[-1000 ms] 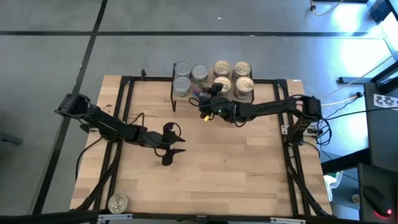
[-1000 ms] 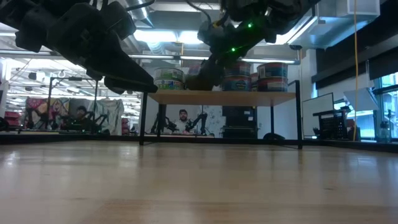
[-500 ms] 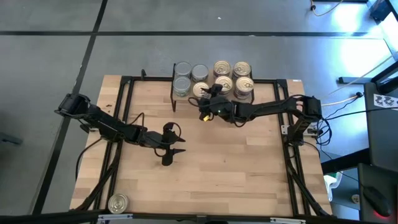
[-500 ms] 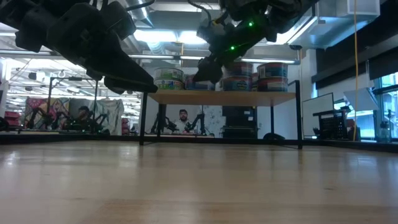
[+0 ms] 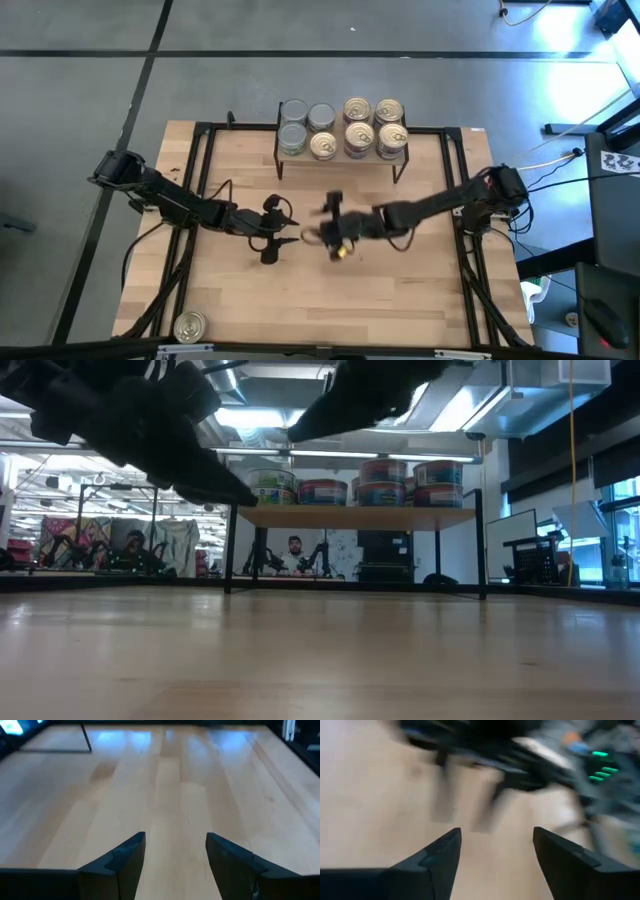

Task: Stack canned seafood by type on shelf
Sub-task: Stack the blue pink tuna can on top of the blue pink tuna can on the shelf

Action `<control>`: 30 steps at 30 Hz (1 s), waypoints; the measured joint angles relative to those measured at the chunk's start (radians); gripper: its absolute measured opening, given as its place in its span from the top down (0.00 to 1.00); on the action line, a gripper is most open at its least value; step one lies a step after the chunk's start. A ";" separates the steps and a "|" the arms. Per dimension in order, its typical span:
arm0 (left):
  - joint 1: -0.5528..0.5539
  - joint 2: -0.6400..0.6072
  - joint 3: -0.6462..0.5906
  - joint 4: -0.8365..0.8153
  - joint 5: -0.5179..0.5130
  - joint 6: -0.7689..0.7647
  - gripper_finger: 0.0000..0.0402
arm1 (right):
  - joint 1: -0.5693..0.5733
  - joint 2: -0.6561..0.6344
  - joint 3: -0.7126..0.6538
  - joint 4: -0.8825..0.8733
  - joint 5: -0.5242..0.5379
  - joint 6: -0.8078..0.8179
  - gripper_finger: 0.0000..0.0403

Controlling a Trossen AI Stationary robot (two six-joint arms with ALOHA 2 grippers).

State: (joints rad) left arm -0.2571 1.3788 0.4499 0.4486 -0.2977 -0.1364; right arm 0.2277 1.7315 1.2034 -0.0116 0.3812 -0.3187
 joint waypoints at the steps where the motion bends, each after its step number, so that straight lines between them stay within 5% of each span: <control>1: 0.003 0.000 0.001 0.013 0.001 0.008 0.48 | 0.023 0.004 -0.009 0.005 -0.032 0.025 0.40; 7: -0.028 0.000 0.044 -0.044 0.038 0.079 0.48 | 0.116 0.023 -0.102 0.010 -0.079 0.229 0.48; 13: -0.156 0.001 0.273 -0.589 0.041 0.010 0.48 | 0.154 0.043 -0.179 0.042 -0.033 0.416 0.54; 21: -0.390 0.004 0.491 -1.083 0.059 -0.403 0.48 | 0.202 0.115 -0.225 0.251 -0.011 0.497 0.57; 30: -0.655 0.055 0.501 -1.141 0.306 -1.010 0.61 | 0.238 0.220 -0.226 0.378 -0.004 0.584 0.57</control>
State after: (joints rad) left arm -0.9118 1.4340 0.9512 -0.6926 0.0082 -1.1463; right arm 0.4662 1.9511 0.9771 0.3665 0.3770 0.2654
